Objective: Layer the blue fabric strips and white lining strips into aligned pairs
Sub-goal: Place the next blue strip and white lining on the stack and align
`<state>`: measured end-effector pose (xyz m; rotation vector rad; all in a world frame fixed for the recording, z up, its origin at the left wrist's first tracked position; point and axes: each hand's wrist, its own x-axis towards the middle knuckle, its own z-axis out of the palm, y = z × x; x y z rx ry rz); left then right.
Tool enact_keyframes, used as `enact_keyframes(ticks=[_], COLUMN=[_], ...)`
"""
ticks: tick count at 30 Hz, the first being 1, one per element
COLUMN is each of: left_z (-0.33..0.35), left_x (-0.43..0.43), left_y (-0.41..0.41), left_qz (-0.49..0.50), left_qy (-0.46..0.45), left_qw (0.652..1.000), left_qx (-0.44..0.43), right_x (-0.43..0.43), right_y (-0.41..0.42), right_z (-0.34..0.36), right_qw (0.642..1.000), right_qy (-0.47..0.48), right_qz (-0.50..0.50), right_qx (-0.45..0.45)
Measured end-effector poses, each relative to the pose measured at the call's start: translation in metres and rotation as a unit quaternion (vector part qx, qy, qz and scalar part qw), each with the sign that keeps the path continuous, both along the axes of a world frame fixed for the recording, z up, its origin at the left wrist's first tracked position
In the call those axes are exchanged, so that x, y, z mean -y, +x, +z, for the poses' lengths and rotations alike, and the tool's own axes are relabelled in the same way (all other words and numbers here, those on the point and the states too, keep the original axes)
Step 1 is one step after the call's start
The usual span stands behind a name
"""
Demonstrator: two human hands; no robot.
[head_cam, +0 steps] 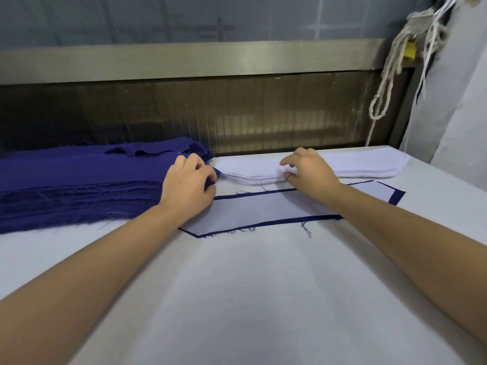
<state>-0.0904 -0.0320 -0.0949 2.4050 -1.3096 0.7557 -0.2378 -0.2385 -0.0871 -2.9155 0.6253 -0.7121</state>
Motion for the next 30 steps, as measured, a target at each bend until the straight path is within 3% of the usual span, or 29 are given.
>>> enact_keyframes(ticks=[7,15,21,24,30], left_z=[0.002,0.002,0.004,0.006,0.011], left_x=[0.050,0.071,0.073,0.073,0.072], left_y=[0.000,0.004,0.008,0.009,0.009], left_qz=[-0.029,-0.061,-0.079,-0.091,-0.083], left_qy=[0.006,0.033,0.059,0.035,0.007], left_qw=[0.999,0.996,0.993,0.992,0.990], left_qx=[-0.014,-0.057,-0.068,-0.082,-0.111], right_x=[-0.007,-0.003,0.001,0.001,-0.003], right_y=[0.033,0.042,0.044,0.047,0.053], right_z=[0.002,0.009,0.008,0.006,0.010], right_qw=[0.990,0.973,0.966,0.975,0.999], right_qy=[-0.120,-0.157,-0.185,-0.162,-0.010], right_qz=[0.048,0.105,0.132,0.117,0.053], right_qx=[-0.065,-0.130,-0.122,-0.099,0.007])
